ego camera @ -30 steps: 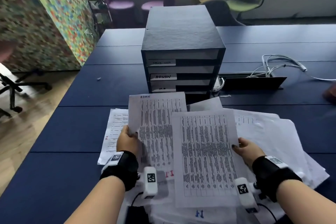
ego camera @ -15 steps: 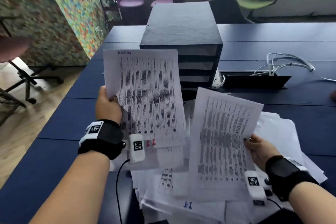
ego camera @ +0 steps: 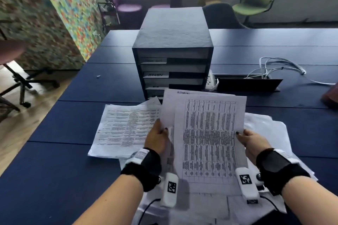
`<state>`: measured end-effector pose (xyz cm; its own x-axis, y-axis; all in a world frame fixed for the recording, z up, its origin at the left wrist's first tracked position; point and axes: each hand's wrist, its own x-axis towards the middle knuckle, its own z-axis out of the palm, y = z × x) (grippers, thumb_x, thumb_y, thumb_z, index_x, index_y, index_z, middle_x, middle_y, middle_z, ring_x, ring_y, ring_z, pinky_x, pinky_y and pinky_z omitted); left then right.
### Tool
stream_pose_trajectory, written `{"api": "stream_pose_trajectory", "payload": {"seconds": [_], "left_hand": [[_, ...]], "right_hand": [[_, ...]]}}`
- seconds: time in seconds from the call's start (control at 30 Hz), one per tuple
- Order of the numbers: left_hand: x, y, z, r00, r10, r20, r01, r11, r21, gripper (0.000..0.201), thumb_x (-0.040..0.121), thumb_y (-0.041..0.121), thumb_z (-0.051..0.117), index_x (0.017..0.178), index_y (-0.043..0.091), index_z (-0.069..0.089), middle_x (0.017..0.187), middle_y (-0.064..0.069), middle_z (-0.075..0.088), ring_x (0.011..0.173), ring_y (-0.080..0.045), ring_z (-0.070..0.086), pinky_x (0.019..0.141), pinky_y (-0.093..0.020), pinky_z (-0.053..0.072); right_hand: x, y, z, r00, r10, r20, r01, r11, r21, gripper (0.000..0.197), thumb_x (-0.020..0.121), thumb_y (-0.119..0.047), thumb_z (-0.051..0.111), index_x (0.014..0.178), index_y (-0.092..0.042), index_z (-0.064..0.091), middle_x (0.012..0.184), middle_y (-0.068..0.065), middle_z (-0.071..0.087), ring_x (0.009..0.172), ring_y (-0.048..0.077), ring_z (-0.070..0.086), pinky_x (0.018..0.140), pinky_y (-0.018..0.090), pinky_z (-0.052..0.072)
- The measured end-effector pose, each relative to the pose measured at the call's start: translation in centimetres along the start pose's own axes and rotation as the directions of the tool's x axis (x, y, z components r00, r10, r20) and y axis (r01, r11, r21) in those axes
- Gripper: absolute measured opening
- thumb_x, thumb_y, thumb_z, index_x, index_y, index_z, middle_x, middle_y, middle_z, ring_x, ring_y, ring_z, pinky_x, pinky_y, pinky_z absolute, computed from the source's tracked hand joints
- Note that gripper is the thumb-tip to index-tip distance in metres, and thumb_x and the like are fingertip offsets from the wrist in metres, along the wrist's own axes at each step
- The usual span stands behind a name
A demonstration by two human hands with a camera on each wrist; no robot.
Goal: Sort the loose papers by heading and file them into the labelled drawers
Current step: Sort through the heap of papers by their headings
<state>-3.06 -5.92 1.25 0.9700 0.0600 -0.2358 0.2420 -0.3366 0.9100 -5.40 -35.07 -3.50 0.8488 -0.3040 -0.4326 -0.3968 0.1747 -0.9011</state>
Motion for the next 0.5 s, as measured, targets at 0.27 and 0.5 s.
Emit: {"api": "stream_pose_trajectory", "payload": {"seconds": [0.27,0.5], "left_hand": [[-1.4,0.2,2.1,0.994,0.007,0.106,-0.012,0.999,0.042,0.019,0.1,0.03,0.039,0.109,0.014,0.043,0.095,0.006,0.053,0.095,-0.014,0.049,0.075,-0.024,0.037],[-0.4,-2.4,1.5,0.984,-0.051,0.174,0.007,0.97,0.245,0.015,0.098,0.02,0.042,0.086,0.015,0.048,0.077,0.0,0.046,0.067,-0.013,0.042,0.064,-0.025,0.033]], "right_hand": [[0.3,0.7,1.5,0.996,0.086,-0.025,-0.085,0.996,0.039,0.03,0.09,-0.005,0.054,0.118,-0.006,0.044,0.097,0.021,0.062,0.082,0.031,0.06,0.077,0.047,0.05],[-0.2,1.6,1.0,0.996,0.072,0.061,-0.044,0.926,-0.374,0.029,0.081,-0.003,0.067,0.109,-0.005,0.06,0.092,0.015,0.068,0.079,0.029,0.064,0.077,0.043,0.055]]}}
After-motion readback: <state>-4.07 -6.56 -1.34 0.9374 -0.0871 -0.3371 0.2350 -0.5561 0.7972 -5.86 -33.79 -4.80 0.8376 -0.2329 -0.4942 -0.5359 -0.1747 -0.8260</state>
